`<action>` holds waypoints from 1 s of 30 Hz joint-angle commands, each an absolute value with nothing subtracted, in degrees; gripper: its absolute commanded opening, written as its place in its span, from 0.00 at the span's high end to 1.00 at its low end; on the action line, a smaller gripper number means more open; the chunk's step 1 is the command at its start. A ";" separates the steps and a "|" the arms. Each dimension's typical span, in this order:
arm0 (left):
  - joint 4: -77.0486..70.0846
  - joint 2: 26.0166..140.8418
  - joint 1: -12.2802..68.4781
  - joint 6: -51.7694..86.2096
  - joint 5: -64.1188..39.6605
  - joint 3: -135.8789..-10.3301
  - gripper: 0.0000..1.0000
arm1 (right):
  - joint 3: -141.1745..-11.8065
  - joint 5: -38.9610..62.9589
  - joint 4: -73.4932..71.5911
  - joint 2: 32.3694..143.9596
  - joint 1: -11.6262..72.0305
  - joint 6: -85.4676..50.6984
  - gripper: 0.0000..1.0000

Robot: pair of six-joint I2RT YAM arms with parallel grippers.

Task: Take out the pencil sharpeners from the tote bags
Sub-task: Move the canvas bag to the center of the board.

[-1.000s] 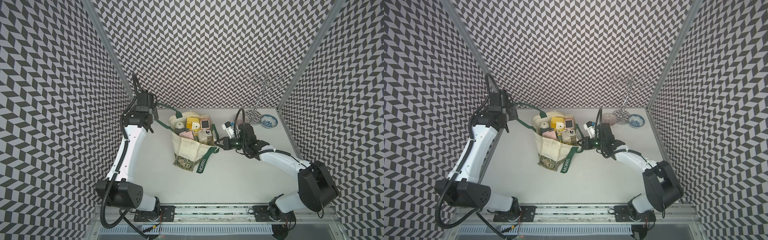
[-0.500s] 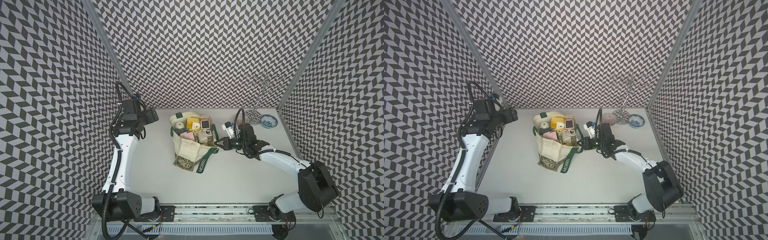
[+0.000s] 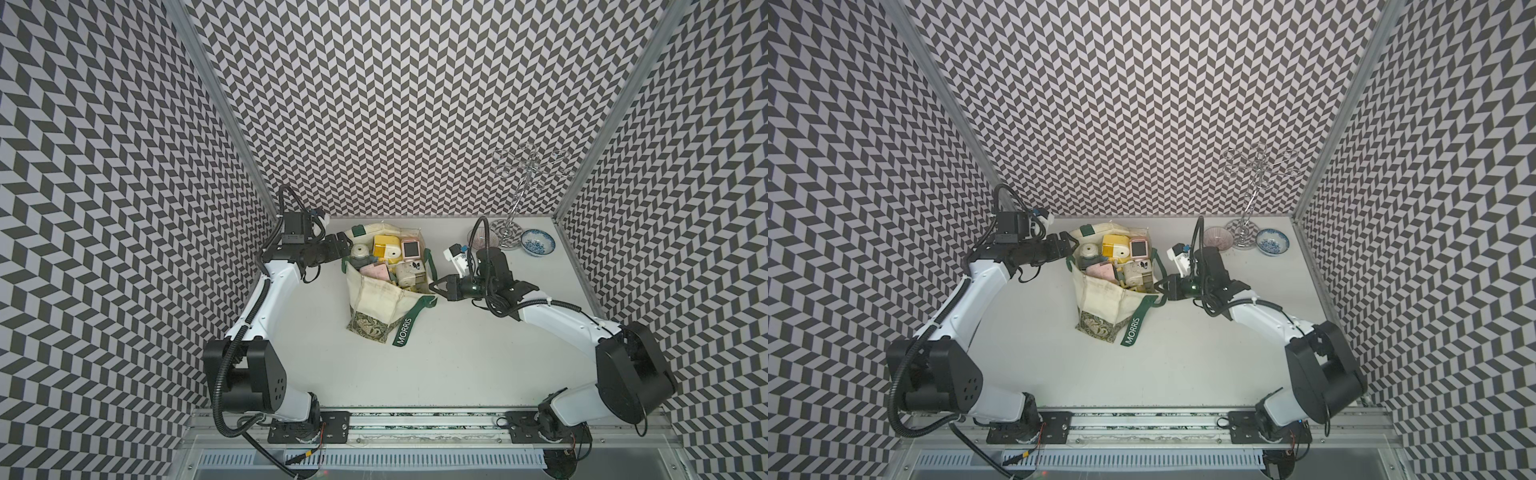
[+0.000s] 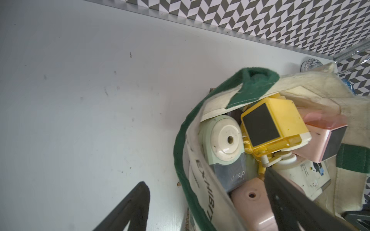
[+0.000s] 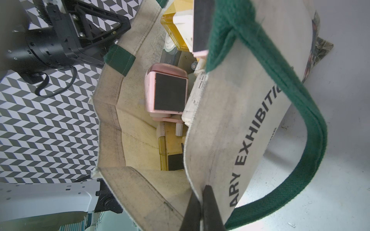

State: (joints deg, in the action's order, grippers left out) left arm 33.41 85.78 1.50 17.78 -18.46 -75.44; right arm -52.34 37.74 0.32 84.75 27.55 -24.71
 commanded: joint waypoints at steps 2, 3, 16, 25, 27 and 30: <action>33.25 89.47 1.85 17.93 -15.00 -77.15 0.18 | -51.75 38.43 -0.98 83.09 27.25 -23.64 1.00; 33.48 89.74 1.85 17.77 -13.96 -77.40 0.22 | -51.76 38.41 -0.87 82.91 27.25 -23.56 1.00; 33.45 81.97 1.35 17.93 -10.82 -77.65 1.00 | -50.62 42.01 -3.79 82.34 28.84 -26.75 1.00; 31.67 74.60 -1.80 18.97 -13.01 -73.69 1.00 | -51.34 43.67 -10.19 83.81 38.76 -31.73 1.00; 31.82 73.58 -2.13 18.97 -12.80 -73.08 1.00 | -52.00 42.84 -9.98 84.53 41.18 -31.64 1.00; 30.15 70.34 -2.47 19.57 -12.31 -70.23 1.00 | -52.80 42.57 -9.16 85.55 43.74 -30.52 1.00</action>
State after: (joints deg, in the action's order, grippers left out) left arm 40.64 75.88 -1.69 19.18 -13.15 -69.82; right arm -50.83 38.59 -3.27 85.54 41.63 -30.28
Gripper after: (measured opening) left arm 0.048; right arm 0.048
